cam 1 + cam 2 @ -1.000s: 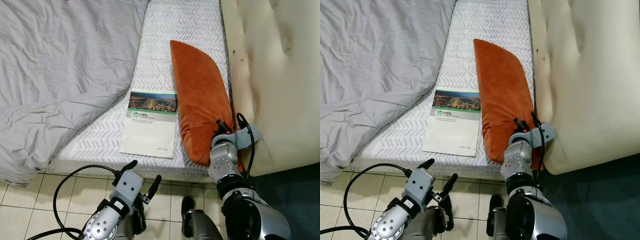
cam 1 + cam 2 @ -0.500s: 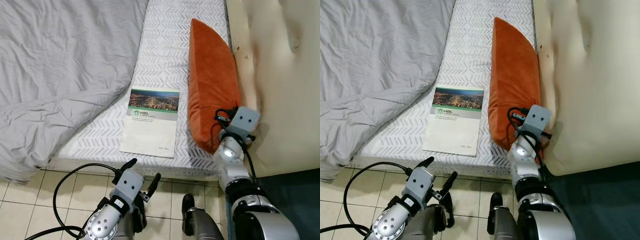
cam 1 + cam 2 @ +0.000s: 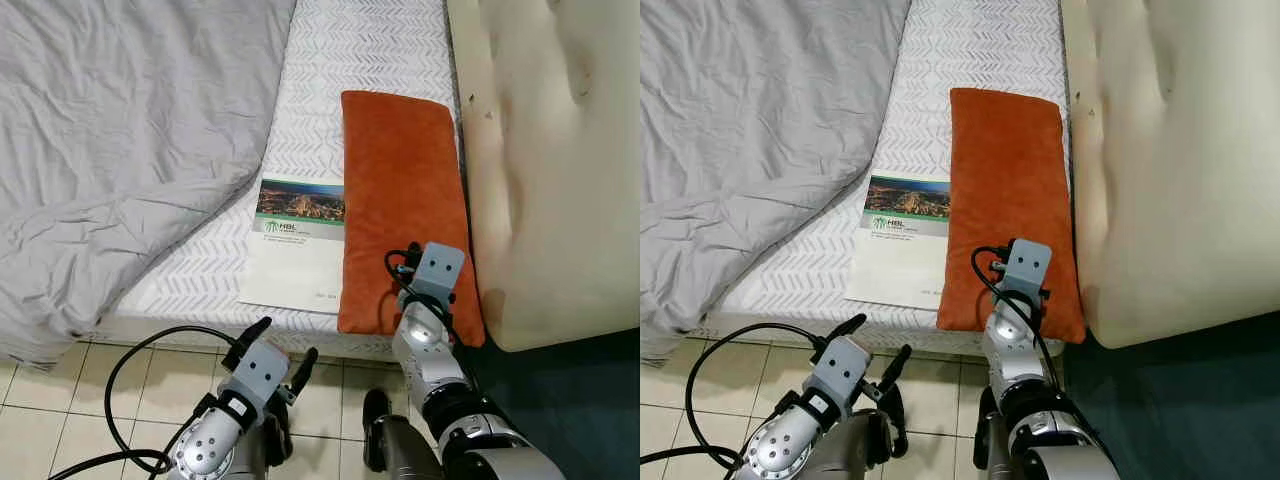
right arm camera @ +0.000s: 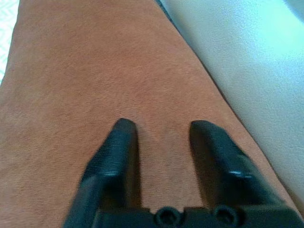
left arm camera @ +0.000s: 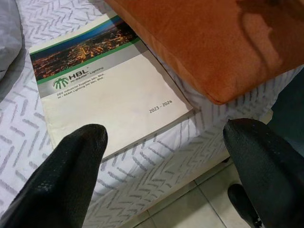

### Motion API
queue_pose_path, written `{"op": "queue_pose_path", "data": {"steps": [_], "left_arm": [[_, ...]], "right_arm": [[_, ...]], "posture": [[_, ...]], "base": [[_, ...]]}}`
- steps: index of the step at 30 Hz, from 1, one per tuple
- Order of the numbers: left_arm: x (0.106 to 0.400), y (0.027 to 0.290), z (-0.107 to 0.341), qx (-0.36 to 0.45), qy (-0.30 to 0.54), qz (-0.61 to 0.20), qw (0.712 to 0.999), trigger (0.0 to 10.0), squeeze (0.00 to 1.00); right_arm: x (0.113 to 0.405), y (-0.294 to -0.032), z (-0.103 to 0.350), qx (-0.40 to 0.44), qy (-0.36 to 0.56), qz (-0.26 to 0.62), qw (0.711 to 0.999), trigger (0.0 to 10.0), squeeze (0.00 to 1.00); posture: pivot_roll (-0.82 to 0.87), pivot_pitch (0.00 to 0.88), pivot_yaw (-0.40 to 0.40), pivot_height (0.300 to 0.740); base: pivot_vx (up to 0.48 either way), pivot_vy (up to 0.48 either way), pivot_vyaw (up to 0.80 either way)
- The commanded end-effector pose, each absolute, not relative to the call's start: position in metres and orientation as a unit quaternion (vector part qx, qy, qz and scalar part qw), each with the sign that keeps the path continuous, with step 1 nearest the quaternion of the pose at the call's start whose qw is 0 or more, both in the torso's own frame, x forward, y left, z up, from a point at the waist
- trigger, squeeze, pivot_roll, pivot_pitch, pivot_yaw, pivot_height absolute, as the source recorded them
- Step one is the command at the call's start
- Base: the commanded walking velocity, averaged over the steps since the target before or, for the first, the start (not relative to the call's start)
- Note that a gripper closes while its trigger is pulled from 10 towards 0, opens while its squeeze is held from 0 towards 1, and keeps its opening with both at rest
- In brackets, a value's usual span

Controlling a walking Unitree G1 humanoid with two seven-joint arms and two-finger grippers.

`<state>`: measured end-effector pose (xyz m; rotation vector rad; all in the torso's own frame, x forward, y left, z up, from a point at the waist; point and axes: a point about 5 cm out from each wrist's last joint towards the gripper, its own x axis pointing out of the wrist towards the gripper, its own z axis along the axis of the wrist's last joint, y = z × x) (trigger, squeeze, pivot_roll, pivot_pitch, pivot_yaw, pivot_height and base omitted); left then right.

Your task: Clean up the room

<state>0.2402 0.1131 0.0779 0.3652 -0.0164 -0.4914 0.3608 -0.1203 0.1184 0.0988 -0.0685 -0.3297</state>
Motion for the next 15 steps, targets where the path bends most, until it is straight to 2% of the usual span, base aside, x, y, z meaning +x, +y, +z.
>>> {"op": "queue_pose_path", "data": {"steps": [1, 10, 15], "left_arm": [[0.234, 0.113, 0.068, 0.182, 0.01, -0.251, 0.951, 10.0, 0.0], [0.236, 0.115, 0.067, 0.187, 0.006, -0.244, 0.951, 10.0, 0.0], [0.239, 0.121, 0.063, 0.191, 0.024, -0.223, 0.956, 10.0, 0.0]], "right_arm": [[0.354, -0.124, 0.104, 0.051, -0.007, -0.18, 0.982, 10.0, 1.0], [0.357, -0.109, 0.146, 0.058, -0.112, -0.144, 0.981, 10.0, 1.0], [0.348, -0.104, 0.159, 0.057, -0.148, -0.102, 0.982, 10.0, 1.0]], "posture": [[0.07, 0.479, -0.043, 0.74], [0.07, 0.454, -0.055, 0.74], [0.07, 0.411, -0.07, 0.74]], "base": [[0.0, 0.0, 0.0], [0.0, 0.0, 0.0], [0.0, 0.0, 0.0]]}}
